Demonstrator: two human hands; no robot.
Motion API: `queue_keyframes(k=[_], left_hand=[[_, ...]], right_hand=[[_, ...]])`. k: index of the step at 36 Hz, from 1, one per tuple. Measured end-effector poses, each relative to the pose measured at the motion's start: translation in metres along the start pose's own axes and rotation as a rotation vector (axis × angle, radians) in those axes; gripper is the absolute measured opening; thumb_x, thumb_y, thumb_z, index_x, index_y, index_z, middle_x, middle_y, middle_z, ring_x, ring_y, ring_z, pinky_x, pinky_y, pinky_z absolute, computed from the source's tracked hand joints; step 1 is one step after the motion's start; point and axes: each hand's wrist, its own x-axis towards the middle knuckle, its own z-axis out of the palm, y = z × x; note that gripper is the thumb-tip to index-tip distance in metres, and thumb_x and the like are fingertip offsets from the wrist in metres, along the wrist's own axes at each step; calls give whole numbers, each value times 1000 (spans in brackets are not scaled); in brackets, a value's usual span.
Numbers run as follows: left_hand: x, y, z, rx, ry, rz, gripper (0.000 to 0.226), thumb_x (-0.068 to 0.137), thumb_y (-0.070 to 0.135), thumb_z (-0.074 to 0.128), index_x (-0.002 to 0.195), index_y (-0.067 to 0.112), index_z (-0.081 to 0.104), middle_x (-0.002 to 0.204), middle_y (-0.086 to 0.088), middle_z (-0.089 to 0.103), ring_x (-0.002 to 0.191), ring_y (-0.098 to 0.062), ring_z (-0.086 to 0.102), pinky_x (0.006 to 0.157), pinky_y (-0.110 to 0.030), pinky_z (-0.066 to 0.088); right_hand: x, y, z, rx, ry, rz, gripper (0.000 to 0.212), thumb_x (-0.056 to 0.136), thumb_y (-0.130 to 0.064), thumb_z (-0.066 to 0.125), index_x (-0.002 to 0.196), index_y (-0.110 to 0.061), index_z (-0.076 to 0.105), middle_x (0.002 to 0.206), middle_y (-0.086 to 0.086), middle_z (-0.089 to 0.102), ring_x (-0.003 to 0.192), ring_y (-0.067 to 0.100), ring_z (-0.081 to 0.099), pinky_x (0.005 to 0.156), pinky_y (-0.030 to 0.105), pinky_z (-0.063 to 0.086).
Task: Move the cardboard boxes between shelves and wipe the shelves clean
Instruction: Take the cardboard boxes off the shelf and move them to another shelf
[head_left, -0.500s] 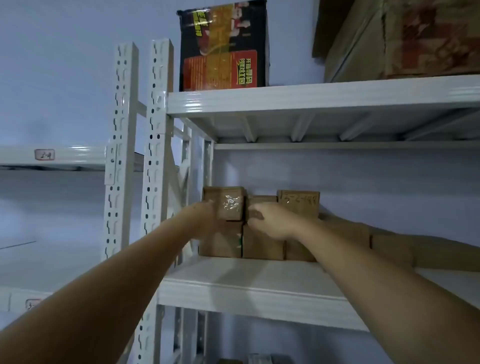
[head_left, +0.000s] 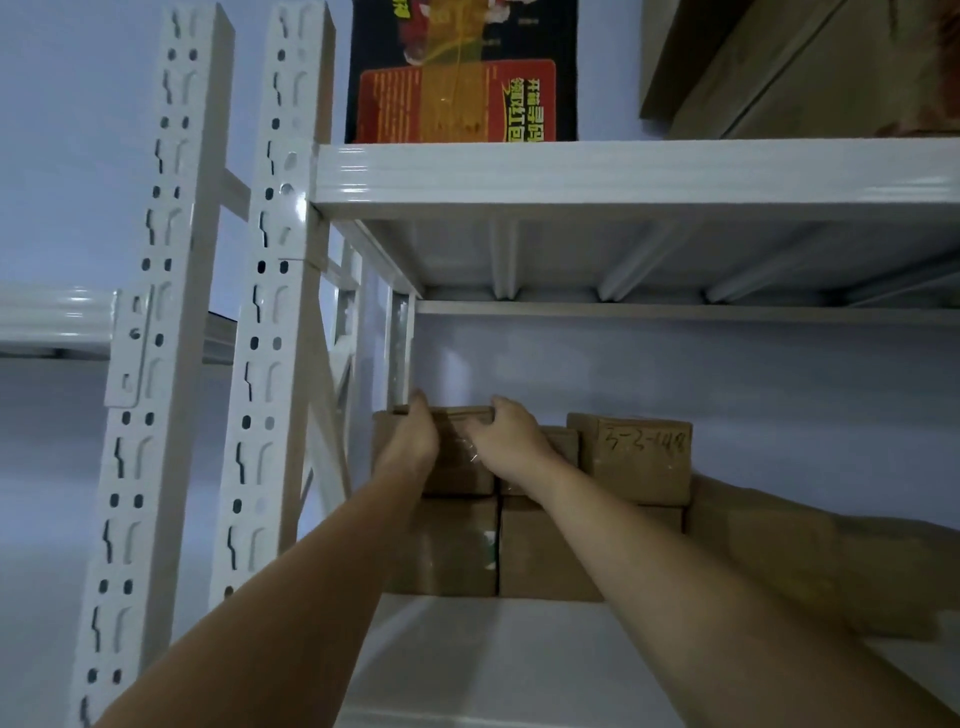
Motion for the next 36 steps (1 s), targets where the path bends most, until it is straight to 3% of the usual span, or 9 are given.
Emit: queue_keyframes(k=[3, 7, 11, 17, 19, 24, 28, 32, 36], left_hand=[[9, -3, 4, -13, 15, -28, 85, 98, 74, 26, 154, 10, 40, 153, -17, 47, 137, -37, 48, 113, -47, 35], [15, -9, -1, 15, 46, -21, 82, 101, 70, 27, 152, 8, 43, 151, -18, 49, 133, -38, 50, 114, -51, 37], [19, -10, -4, -59, 45, -28, 79, 100, 69, 30, 149, 10, 46, 146, -15, 54, 125, -36, 55, 108, -48, 42], [12, 5, -13, -287, 73, -74, 58, 99, 67, 40, 125, 16, 55, 112, -10, 65, 99, -30, 63, 96, -49, 52], [0, 12, -15, -335, 95, -57, 53, 99, 64, 44, 123, 19, 54, 105, -6, 64, 91, -24, 62, 87, -43, 52], [-32, 33, -24, -331, 169, -6, 77, 98, 65, 42, 152, 12, 35, 136, -12, 54, 100, -25, 55, 86, -40, 42], [-63, 47, -24, -364, 194, 37, 80, 95, 66, 42, 152, 11, 34, 144, -10, 48, 118, -30, 55, 99, -44, 47], [-111, 58, -20, -390, 166, 57, 95, 77, 77, 46, 150, 16, 39, 148, -10, 48, 129, -32, 52, 110, -50, 43], [-155, 60, -21, -392, 140, 119, 40, 99, 58, 42, 113, 22, 45, 107, 2, 52, 93, -16, 53, 89, -42, 41]], right_hand=[[7, 1, 9, 14, 23, 31, 66, 103, -33, 55, 157, -5, 30, 159, 13, 38, 143, 30, 41, 115, 35, 37], [11, 2, 20, 36, 55, 56, 43, 99, -30, 57, 133, -4, 54, 132, 13, 59, 119, 31, 57, 90, 32, 45], [8, -3, 21, 83, 72, 19, 42, 101, -30, 53, 136, -7, 57, 136, 7, 60, 121, 31, 57, 100, 37, 48], [0, -16, 7, 275, 130, -96, 30, 107, -26, 49, 131, -15, 63, 99, -14, 58, 90, 3, 55, 83, 24, 46], [-5, -23, 2, 329, 152, -133, 29, 106, -27, 50, 131, -17, 63, 104, -12, 59, 96, 5, 56, 86, 23, 46], [-17, -35, -14, 483, 251, -103, 27, 100, -45, 56, 111, -22, 66, 112, -1, 66, 102, 15, 64, 93, 41, 56], [-36, -36, -37, 627, 341, -28, 38, 93, -55, 65, 107, -19, 65, 103, -2, 69, 95, 12, 64, 82, 33, 54], [-60, -31, -63, 740, 265, 110, 63, 68, -71, 63, 94, -15, 72, 95, 10, 75, 92, 28, 71, 90, 55, 58], [-97, -21, -88, 767, 197, 112, 46, 82, -66, 64, 106, -28, 57, 111, 0, 66, 104, 21, 63, 97, 50, 52]])
